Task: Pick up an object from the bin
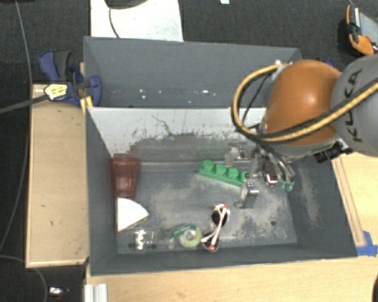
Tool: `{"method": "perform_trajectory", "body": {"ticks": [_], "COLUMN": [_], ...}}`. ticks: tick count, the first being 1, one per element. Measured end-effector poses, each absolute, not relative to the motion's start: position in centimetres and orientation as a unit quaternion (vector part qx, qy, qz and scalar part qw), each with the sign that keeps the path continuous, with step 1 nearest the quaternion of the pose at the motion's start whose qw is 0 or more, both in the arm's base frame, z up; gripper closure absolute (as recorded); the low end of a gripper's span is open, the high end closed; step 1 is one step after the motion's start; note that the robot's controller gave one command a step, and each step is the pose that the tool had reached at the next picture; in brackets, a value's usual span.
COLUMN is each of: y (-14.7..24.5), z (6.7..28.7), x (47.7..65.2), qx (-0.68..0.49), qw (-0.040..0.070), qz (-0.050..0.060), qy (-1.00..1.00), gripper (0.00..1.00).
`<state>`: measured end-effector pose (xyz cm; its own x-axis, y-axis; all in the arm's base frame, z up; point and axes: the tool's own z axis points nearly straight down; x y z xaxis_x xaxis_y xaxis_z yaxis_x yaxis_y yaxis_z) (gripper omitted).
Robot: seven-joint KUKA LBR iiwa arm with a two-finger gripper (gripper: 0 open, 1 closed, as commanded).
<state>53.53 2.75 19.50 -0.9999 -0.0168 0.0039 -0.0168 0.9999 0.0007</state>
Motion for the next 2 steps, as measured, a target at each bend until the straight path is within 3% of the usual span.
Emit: {"method": "perform_trajectory", "body": {"ticks": [1,2], "y": [2.7,4.2], "z": [19.8,9.0], "x": [53.7,50.1], "qx": [0.008,0.235], "qw": [-0.001,-0.003], "qz": [0.000,0.000], "qy": [-1.000,-0.972], "gripper": [0.00,0.00]}}
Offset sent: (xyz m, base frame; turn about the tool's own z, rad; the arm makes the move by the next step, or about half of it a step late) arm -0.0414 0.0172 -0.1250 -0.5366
